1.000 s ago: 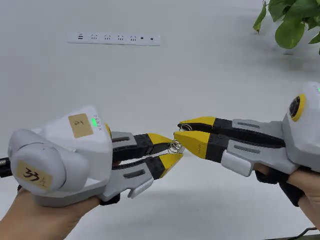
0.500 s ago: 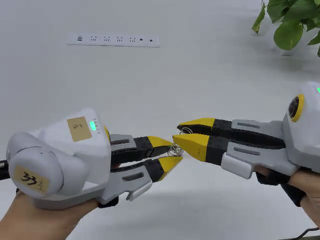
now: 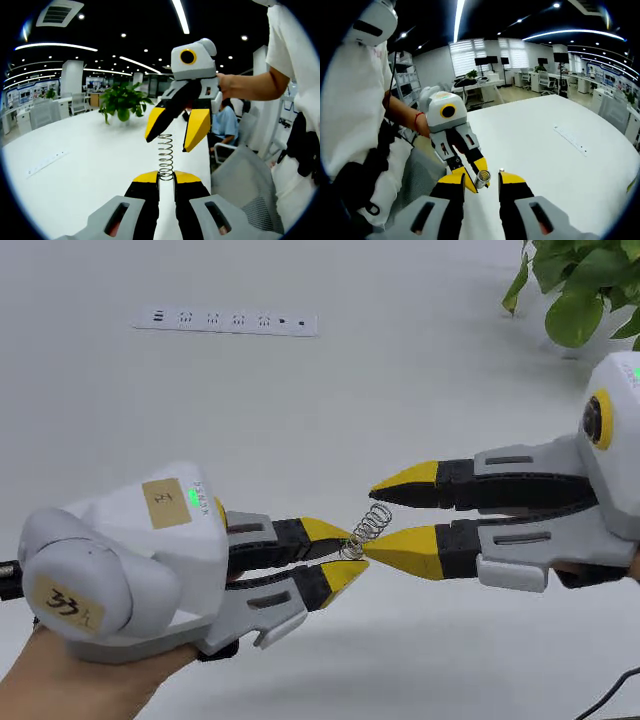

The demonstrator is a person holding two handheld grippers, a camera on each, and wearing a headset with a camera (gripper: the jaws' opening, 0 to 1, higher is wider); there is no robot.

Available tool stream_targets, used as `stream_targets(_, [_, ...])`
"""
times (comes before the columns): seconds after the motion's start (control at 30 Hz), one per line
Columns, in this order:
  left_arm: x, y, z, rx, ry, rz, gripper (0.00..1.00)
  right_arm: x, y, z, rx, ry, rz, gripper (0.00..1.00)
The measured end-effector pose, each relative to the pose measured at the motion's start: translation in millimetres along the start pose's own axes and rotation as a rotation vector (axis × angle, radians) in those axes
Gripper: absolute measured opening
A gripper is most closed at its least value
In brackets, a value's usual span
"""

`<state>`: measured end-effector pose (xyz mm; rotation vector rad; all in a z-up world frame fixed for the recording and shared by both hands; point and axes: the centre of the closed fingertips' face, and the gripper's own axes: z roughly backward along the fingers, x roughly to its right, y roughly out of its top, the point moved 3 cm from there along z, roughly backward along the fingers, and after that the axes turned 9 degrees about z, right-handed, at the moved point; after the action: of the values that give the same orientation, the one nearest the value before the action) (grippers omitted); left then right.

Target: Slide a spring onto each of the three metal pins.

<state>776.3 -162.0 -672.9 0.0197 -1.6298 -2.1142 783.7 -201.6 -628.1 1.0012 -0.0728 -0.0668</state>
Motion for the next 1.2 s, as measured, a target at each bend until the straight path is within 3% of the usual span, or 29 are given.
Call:
stream_targets(0.3, [1.8, -0.2, -0.2, -0.002, -0.007, -0.025, 0.10, -5.2, 0.0, -16.0, -0.260, 0.223, 0.278, 0.25])
stream_targets(0.43, [1.0, -2.1, 1.9, -0.001, -0.003, -0.027, 0.10, -9.1, -0.4, -19.7, -0.304, 0.293, 0.323, 0.21])
stream_targets(0.53, [1.1, -4.2, 3.2, -0.002, -0.002, -0.028, 0.10, -8.1, -2.9, -22.3, -0.341, 0.313, 0.353, 0.19])
stream_targets(0.8, [3.0, -5.2, 4.8, 0.008, -0.011, -0.029, 0.10, -6.5, -4.5, -25.5, -0.375, 0.348, 0.381, 0.13])
stream_targets(1.2, [2.1, -8.2, 6.5, 0.009, -0.013, -0.030, 0.10, -8.2, -3.7, -28.9, -0.387, 0.362, 0.371, 0.12])
